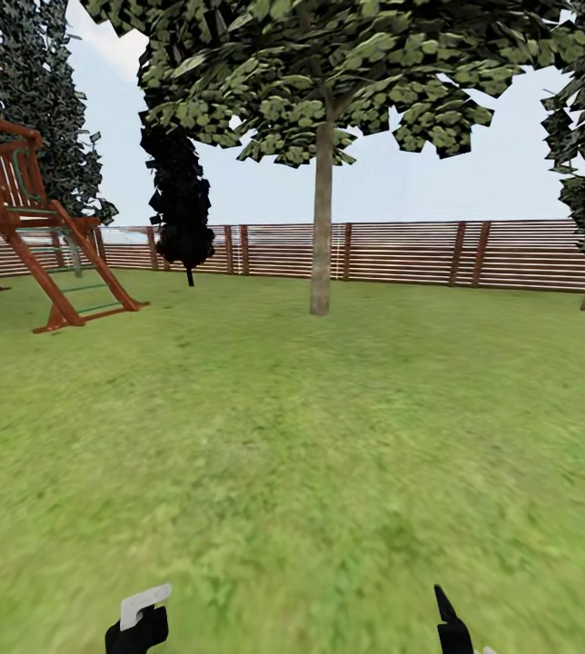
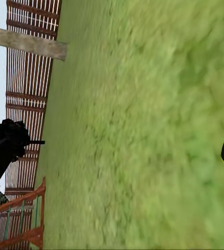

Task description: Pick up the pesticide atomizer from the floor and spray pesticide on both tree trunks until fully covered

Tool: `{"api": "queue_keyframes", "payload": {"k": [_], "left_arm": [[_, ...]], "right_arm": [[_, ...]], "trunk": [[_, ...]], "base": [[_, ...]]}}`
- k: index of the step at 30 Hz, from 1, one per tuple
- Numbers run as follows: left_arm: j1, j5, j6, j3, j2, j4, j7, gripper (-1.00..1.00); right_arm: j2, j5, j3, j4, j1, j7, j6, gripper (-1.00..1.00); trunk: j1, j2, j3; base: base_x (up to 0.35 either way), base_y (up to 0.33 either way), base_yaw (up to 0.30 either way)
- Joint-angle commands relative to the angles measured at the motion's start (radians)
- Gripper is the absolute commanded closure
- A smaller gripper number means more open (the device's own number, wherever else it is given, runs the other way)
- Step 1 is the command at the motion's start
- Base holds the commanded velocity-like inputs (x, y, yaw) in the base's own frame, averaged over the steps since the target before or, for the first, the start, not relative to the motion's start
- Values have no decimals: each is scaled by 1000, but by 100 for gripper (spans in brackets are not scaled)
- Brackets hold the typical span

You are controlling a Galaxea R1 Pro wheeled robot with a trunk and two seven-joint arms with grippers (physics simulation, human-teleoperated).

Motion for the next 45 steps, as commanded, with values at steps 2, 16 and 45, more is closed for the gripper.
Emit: {"api": "queue_keyframes", "payload": {"k": [2,16,45], "left_arm": [[0,0,0,0,0,0,0,100],[0,0,2,-1,-2,0,-1,100],[0,0,2,-2,-2,0,-2,100]], "right_arm": [[0,0,0,-1,0,0,0,-100],[-10,-4,-4,-1,0,-1,-7,-100],[-152,874,81,-430,0,10,148,-100]], "trunk": [[0,0,0],[0,0,0],[0,0,0]], "base": [[324,118,0],[329,110,0],[337,4,0]]}}
